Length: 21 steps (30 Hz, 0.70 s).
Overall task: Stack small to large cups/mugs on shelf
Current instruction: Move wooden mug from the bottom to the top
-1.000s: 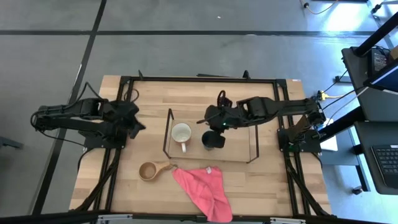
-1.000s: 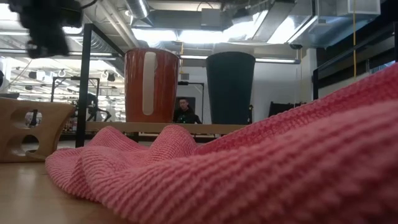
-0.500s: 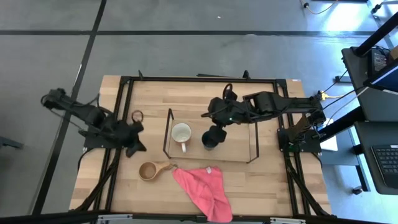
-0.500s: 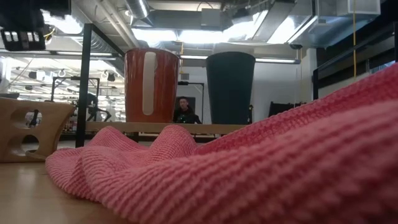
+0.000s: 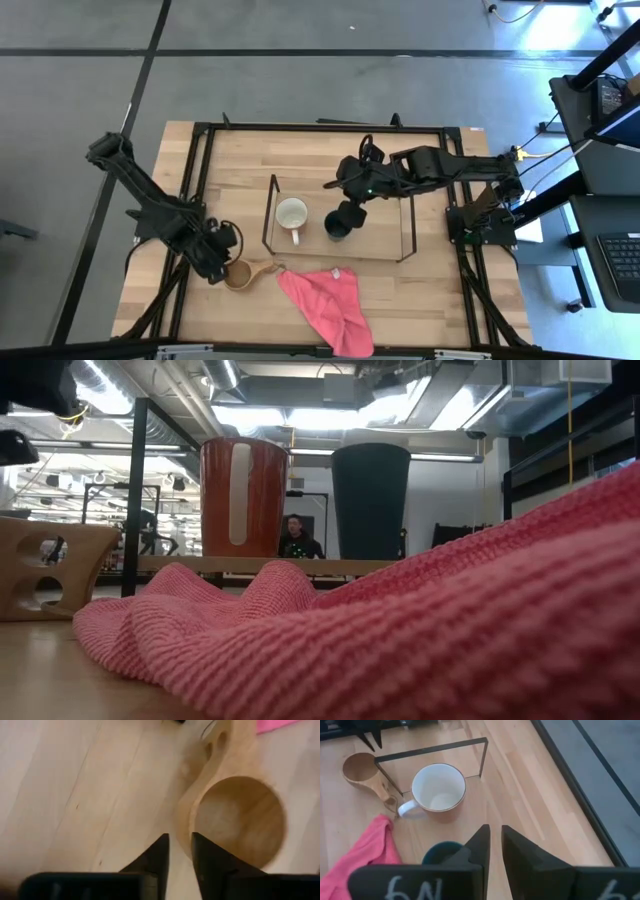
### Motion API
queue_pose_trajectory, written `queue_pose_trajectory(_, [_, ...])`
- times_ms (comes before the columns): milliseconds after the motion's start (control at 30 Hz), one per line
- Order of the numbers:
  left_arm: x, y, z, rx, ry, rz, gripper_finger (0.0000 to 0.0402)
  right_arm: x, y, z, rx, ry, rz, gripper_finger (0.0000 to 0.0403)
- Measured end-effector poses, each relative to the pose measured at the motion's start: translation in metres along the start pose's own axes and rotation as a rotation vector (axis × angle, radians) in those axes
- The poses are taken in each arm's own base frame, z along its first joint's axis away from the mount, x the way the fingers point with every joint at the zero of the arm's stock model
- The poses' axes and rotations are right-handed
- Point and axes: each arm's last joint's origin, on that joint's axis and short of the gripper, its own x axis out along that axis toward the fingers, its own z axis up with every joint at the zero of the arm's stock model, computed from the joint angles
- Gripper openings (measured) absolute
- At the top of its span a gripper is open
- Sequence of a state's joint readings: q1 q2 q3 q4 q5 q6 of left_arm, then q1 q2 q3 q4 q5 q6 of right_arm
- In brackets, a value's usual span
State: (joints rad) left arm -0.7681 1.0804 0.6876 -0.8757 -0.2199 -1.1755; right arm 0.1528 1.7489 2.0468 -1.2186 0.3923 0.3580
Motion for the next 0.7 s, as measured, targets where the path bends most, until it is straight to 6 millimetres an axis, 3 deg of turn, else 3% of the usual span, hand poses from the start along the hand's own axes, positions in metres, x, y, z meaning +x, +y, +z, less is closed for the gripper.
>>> queue_pose_trajectory(267, [0.008,-0.007,0.0,-0.002,0.019,-0.012,0.0153,0.001,-0.002,-0.001,-0.002,0.007,-0.016,0.0049])
queue_pose_trajectory(700, [0.018,-0.001,-0.004,-0.044,0.023,0.022,0.0158,0.003,-0.009,0.001,0.01,0.016,-0.034,0.0049])
